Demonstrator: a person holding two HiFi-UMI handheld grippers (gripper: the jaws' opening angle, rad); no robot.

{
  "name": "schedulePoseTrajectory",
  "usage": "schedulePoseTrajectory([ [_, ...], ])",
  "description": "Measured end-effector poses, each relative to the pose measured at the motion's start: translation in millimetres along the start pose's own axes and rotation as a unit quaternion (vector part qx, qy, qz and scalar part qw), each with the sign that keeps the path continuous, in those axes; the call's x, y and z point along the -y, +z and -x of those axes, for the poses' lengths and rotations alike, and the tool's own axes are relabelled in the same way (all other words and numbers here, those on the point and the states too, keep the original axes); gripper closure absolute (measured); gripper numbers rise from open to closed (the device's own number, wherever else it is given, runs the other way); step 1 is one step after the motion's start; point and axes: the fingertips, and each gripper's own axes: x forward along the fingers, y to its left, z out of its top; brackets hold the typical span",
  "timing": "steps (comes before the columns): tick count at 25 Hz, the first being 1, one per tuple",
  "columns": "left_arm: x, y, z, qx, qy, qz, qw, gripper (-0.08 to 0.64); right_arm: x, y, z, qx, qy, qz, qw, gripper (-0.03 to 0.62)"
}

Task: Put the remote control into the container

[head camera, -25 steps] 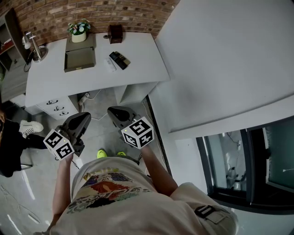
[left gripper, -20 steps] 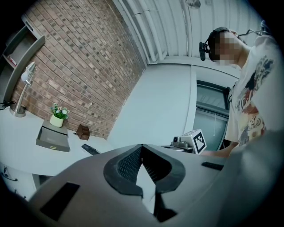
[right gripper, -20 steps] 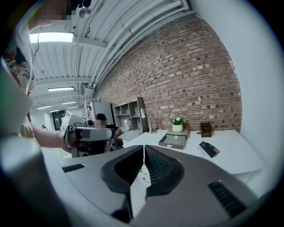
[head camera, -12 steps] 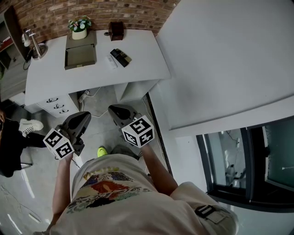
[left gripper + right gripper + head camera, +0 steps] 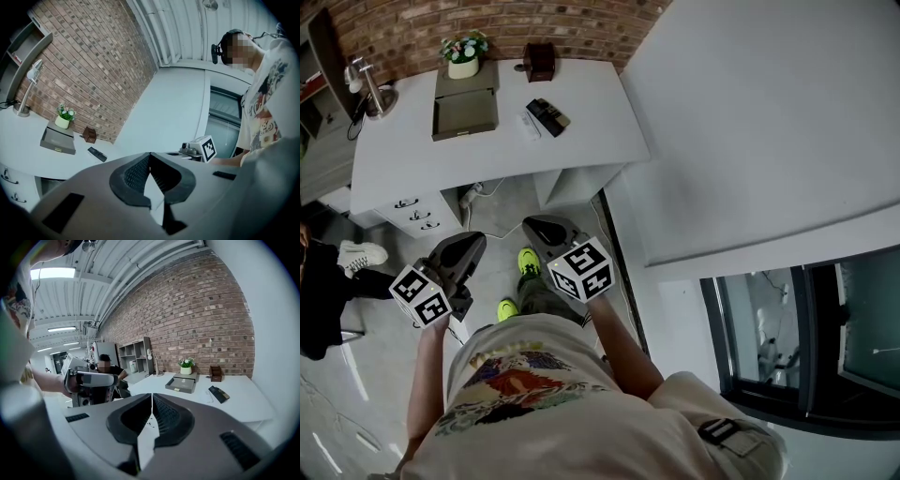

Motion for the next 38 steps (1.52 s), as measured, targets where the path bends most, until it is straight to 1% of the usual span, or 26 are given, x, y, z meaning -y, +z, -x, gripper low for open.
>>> schedulePoseTrajectory([
  [7,-18.0,3.5,-10.5,-0.003,0.019,0.001,0.9998,0.555,19.8,-0.6,-20.2,-0.003,0.017,-0.006,1.000,0.581],
  [14,-51.0,17.6,-32.6,-0.006,0.040,0.000,0.9992,0.555,53.1,9.8,-48.1,-0.006,0.036,-0.010,0.999,0.580],
  [23,-96.8,40.3,-87.0,-0.005,0.057,0.001,0.9984,0.555,113.7,27.0,-85.0,-0.012,0.062,-0.023,0.998,0.580],
  [28,-114.5,55.8,-120.1,-0.005,0.062,-0.009,0.9981,0.555,147.7,41.2,-99.5,-0.012,0.073,-0.027,0.997,0.580],
  [34,-134.1,63.1,-146.9,-0.005,0.072,-0.005,0.9974,0.555,175.8,48.8,-111.9,-0.014,0.087,-0.027,0.996,0.580],
  [38,-144.7,63.1,-165.9,-0.005,0.077,-0.002,0.9970,0.555,194.0,45.3,-116.7,-0.019,0.095,-0.028,0.995,0.580],
])
